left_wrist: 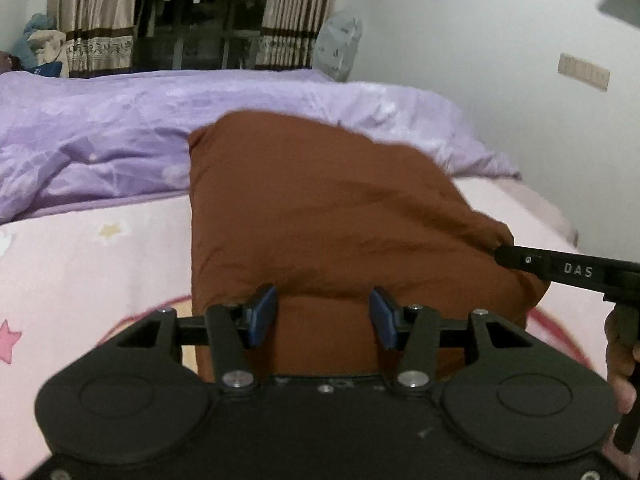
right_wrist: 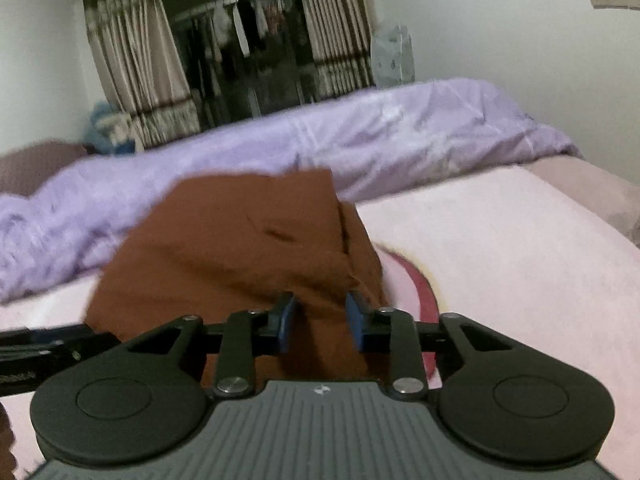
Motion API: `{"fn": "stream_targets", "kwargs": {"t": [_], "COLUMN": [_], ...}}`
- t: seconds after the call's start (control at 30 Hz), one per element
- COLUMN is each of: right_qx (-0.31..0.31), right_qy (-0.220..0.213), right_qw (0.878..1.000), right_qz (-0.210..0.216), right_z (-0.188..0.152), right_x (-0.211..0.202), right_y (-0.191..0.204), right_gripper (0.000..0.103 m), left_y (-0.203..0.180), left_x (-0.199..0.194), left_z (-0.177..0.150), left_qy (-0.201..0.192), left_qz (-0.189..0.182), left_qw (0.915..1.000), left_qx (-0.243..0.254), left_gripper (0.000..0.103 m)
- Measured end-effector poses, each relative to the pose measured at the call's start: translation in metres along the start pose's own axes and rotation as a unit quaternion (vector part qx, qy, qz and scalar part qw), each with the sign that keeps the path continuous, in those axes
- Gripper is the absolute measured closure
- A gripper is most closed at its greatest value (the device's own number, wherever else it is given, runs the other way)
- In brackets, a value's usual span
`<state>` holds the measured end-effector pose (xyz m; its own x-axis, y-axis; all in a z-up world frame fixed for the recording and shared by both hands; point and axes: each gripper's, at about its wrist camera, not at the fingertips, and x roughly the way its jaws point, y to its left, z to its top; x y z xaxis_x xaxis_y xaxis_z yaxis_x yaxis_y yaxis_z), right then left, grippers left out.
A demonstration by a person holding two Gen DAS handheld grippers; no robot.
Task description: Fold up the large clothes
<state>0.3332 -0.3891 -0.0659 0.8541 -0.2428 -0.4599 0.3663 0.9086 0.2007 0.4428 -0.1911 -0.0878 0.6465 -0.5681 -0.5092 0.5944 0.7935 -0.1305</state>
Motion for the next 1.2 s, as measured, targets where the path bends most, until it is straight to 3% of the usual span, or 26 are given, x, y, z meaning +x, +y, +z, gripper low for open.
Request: {"fn": "stream_targets", "kwargs": {"t": [0.07,0.2,0.37,0.5,0.63,0.73,0.87,0.9,0.97,1.2], "right_qx": [0.003,0.008,0.003,-0.001,0.004,0.037,0.085,0.096,0.108,0.079], "right_qy": [0.016,0.008,0.018,-0.002,-0.024,-0.012,0.044,0.057,0.065,0.007], "right_qw": [1.0,1.0,1.0,1.0,0.999,0.999,0.995,0.993,0.99,0.996], "right_qz": [-0.004,-0.001,-0.002,0.021,0.036,0.031,0.028,0.033,0.059,0.049], "right_z": [-0.009,-0.02,-0.013,0.019,0.058,0.08,0.083,0.079,0.074,0.081], "right_x": [0.009,0.009,0.002,-0.012,0.005,0.042,0.092,0.099,0.103,0.064], "right_y": [-0.003,-0.005,-0.003,0.005,0.013,0.005,-0.011,-0.014,-0.017,-0.013], "right_gripper": [0.077,0.078,0.077,0.067,0.035,0.035,0.036,0.038,0.094,0.097], "left_y": [0.001,0.006,0.008,0.009,0.017,0.021,0.025,0.024,0.02,0.024], "left_x": [0.006,0.007,-0.001,-0.012,0.006,0.03,0.051,0.052,0.051,0.046], "left_z": [-0.006,-0.01,0.003,0.034,0.071,0.082,0.075,0.072,0.068,0.081], "left_qy": [0.001,-0.005,0.009,-0.018,-0.033,-0.025,-0.007,-0.011,-0.018,-0.019], "left_qz": [-0.002,-0.007,-0.018,-0.015,0.003,0.014,0.006,0.009,0.013,-0.007], "left_qw": [1.0,0.9999,0.9998,0.9997,0.9994,0.9996,0.9999,0.9999,0.9997,0.9996], "left_qx": [0.007,0.012,0.002,0.011,0.007,0.004,-0.006,-0.001,0.013,-0.018], "left_gripper": [0.051,0.05,0.048,0.044,0.044,0.046,0.046,0.046,0.045,0.045]}}
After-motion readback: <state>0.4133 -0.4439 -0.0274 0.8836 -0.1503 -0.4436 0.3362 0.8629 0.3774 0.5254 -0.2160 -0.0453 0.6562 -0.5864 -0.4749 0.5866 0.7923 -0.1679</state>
